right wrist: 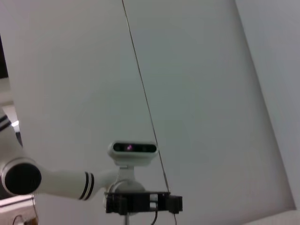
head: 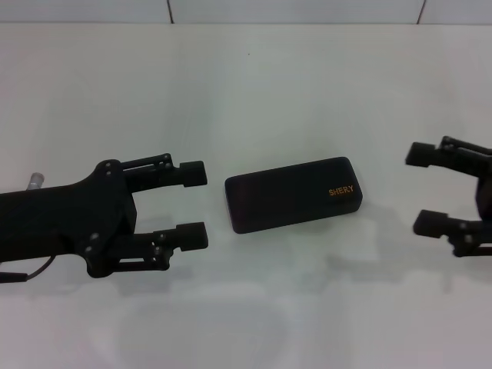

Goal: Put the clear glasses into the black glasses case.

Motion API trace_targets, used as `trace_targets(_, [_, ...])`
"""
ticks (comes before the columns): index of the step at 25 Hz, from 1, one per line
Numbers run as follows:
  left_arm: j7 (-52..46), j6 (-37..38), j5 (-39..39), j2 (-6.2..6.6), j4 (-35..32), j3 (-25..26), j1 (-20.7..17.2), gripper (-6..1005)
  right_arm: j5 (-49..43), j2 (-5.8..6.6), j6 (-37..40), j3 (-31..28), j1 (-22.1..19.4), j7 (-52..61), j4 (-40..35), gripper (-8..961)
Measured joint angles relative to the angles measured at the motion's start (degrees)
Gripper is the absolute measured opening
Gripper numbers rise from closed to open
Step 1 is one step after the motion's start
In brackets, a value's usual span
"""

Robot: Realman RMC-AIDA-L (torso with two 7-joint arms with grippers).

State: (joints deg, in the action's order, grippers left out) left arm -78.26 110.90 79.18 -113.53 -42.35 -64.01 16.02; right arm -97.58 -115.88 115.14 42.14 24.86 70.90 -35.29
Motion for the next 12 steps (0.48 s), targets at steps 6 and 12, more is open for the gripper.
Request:
trace_targets(6, [-0.1, 0.0, 1.6, 0.28, 0.3, 0.2, 1.7, 780, 0.5, -0.18, -2.9, 3.1, 1.0, -0.1, 1.1, 876])
trace_targets(12, [0.1, 0.3, 1.9, 1.47, -0.2, 0.3, 2.7, 783, 2.9, -0.25, -2.8, 3.7, 2.4, -0.2, 3.7, 886])
